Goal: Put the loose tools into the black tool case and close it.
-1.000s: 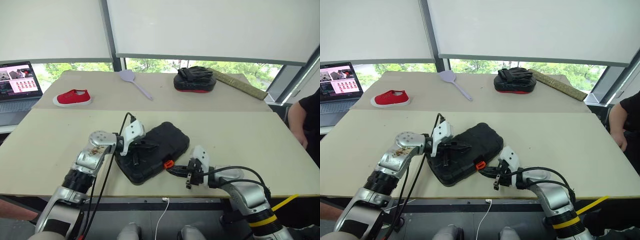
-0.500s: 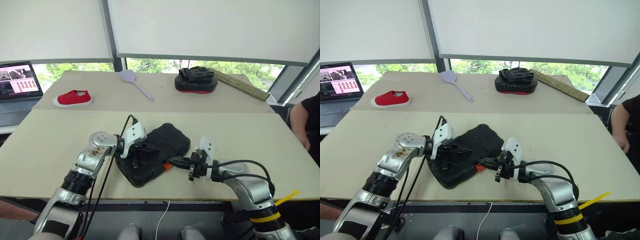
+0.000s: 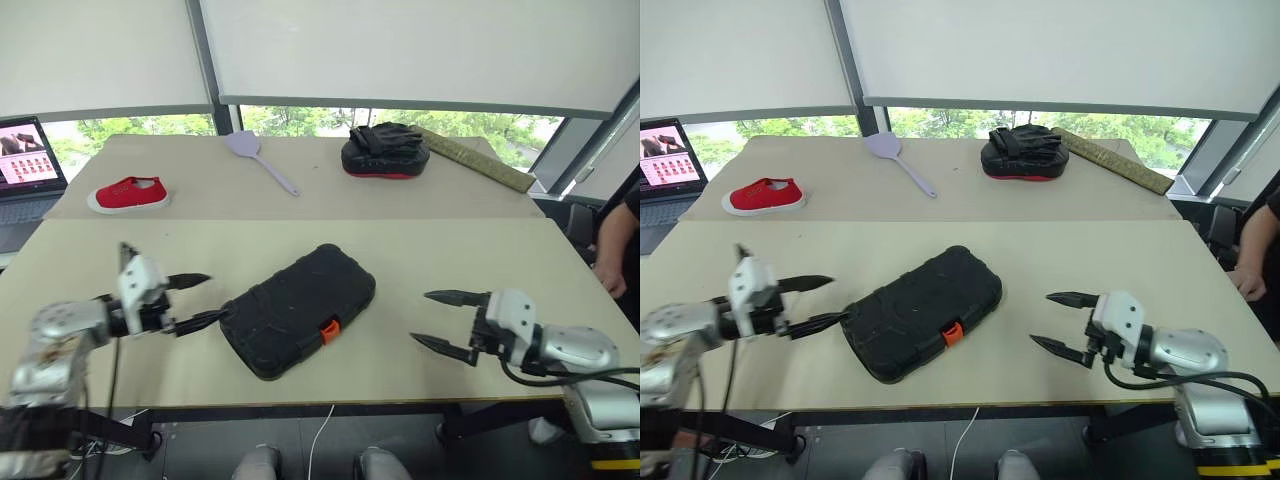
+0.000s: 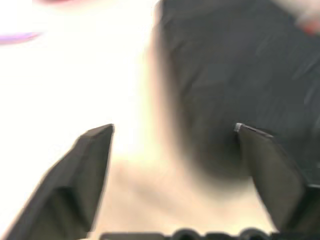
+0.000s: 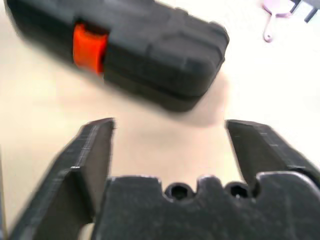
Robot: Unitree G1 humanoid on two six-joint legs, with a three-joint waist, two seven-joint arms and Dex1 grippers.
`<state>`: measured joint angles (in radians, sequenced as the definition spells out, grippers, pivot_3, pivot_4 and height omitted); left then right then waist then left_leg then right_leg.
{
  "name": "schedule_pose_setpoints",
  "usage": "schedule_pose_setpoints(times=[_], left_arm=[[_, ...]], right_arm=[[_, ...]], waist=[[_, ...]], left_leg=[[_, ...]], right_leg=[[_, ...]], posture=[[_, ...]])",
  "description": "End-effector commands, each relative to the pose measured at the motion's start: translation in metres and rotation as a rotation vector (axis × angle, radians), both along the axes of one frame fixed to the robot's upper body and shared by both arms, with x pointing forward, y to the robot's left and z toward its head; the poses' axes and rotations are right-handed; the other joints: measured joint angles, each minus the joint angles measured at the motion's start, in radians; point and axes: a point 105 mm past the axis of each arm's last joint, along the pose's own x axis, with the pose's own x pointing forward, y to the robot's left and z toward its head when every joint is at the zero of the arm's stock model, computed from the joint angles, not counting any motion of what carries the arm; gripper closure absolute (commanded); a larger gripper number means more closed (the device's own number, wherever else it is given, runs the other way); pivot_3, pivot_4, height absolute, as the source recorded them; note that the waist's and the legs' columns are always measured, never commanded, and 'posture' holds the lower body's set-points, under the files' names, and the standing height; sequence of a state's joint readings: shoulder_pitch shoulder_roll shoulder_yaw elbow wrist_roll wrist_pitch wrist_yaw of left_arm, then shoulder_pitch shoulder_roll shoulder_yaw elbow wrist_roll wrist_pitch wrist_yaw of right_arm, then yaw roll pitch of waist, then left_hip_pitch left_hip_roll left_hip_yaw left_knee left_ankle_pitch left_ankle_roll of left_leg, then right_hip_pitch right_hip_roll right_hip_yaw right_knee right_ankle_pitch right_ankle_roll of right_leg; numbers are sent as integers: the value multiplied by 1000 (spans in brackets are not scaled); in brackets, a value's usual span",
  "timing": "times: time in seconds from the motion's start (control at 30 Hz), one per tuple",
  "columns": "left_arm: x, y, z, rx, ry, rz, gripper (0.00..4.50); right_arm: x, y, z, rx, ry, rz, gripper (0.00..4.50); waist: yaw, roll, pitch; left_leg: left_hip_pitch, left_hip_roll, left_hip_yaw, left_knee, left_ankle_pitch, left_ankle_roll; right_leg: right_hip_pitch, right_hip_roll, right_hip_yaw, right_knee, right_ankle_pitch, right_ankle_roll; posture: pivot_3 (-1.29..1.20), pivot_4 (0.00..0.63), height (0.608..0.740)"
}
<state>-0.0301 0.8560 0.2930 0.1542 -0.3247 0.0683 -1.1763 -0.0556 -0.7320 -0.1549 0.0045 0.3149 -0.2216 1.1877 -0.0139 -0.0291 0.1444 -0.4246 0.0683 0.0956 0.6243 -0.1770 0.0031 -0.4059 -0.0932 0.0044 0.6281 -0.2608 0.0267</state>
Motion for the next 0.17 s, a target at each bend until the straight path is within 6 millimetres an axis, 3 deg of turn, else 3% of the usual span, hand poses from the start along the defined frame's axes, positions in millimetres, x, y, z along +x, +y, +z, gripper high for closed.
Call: schedule_pose_setpoints(times=[0.03, 0.17], left_arm=[[-12, 15, -6, 66, -51, 55, 0], [-16, 14, -10, 61, -80, 82, 0]], right_arm=[[1, -11, 5, -31, -59, 22, 18], [6, -14, 4, -47, -77, 22, 18]], waist=[[4, -4, 5], [16, -7, 8]], left_leg=[[0, 1, 0, 0, 0, 0], [-1, 2, -1, 2, -4, -7]], right_leg=[[-1, 0, 0, 0, -1, -2], [-5, -4, -2, 0, -2, -7]], posture=[[0, 150, 740], [0, 150, 740]])
